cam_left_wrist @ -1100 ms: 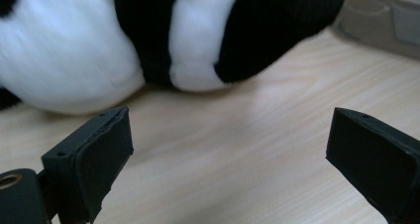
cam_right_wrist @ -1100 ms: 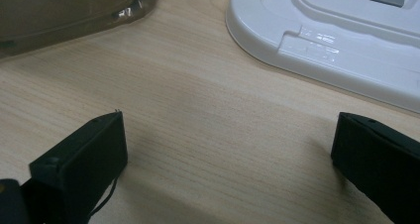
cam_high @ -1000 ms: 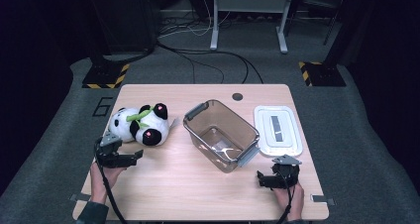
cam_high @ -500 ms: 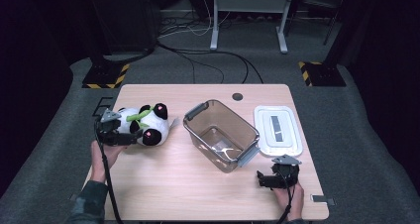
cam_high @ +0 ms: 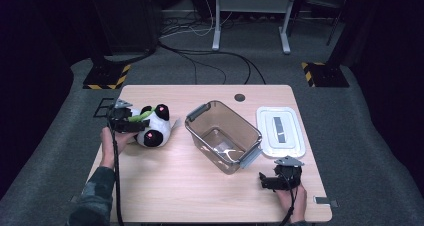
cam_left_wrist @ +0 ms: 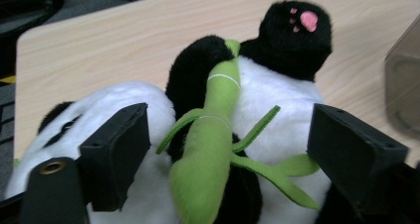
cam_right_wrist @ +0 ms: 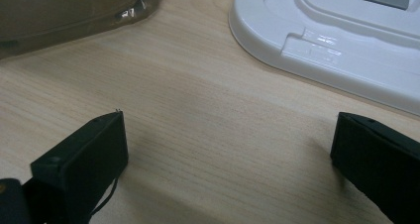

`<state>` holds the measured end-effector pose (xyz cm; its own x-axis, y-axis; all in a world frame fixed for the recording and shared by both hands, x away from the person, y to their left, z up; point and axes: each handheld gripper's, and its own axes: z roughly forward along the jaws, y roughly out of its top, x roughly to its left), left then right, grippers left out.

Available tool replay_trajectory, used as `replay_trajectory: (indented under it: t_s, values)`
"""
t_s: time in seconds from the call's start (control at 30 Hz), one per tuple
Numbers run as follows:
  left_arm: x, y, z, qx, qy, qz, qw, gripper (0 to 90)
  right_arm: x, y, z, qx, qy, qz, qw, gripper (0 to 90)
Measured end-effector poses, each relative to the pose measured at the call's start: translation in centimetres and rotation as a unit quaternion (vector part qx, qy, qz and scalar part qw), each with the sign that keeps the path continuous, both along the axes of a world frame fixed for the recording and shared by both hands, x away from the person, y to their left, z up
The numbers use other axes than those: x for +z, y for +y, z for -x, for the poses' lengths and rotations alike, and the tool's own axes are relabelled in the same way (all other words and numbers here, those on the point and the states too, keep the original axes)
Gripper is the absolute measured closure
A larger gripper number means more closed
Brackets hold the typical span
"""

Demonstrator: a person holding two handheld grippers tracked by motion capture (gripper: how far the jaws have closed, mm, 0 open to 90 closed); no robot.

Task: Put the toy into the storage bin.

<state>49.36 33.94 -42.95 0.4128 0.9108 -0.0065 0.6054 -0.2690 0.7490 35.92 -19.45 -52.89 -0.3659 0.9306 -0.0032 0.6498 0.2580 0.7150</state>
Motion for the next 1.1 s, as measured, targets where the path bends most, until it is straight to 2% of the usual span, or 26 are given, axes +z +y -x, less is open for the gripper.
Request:
replay_trajectory:
  t_s: [0.03,0.13,0.2,0.23,0.3,0.47,0.57,0.77,0.87,0.97,1.1]
  values:
    - [-0.2,-0.1,-0.1,0.006,0.003,0.005,1.0,25.2,0.0,0.0,0.0,0.002,0.0,0.001,1.0,0.3]
    - [-0.5,-0.4,-0.4,0.01,0.015,0.004,0.9998,29.0,0.0,0.0,0.0,0.003,-0.001,0.001,1.0,0.4]
    - [-0.5,-0.4,-0.6,0.006,0.023,0.003,0.9997,35.5,0.0,0.0,0.0,0.007,0.0,0.001,1.0,0.9]
    - [-0.6,-0.4,-0.7,0.004,0.026,0.008,0.9996,43.1,0.0,0.0,0.1,0.006,-0.001,0.0,1.0,1.0]
    - [-0.6,-0.3,-0.7,0.001,0.028,0.011,0.9995,46.2,0.0,0.0,0.1,0.006,-0.001,-0.001,1.0,1.0]
    - [-0.9,0.3,-0.7,0.006,0.029,0.052,0.9982,61.0,0.0,0.0,0.1,0.006,-0.001,0.0,1.0,1.0]
    - [-0.9,0.4,-0.5,0.001,0.024,0.05,0.9985,71.1,0.0,0.0,0.0,0.007,-0.001,0.0,1.0,1.0]
    - [-0.5,0.5,0.2,-0.005,0.007,0.047,0.9989,74.0,0.0,0.0,0.1,0.004,-0.001,-0.003,1.0,1.1]
    - [-0.2,0.6,0.7,-0.009,0.005,0.045,0.9989,74.5,0.0,0.0,0.1,0.004,-0.001,-0.003,1.0,1.1]
    - [0.3,0.8,1.5,-0.012,-0.007,0.049,0.9987,74.8,0.0,0.0,0.1,0.005,-0.001,-0.003,1.0,1.1]
    - [0.6,0.9,2.1,-0.019,-0.013,0.051,0.9984,74.8,0.0,0.0,0.1,0.004,-0.001,-0.003,1.0,1.1]
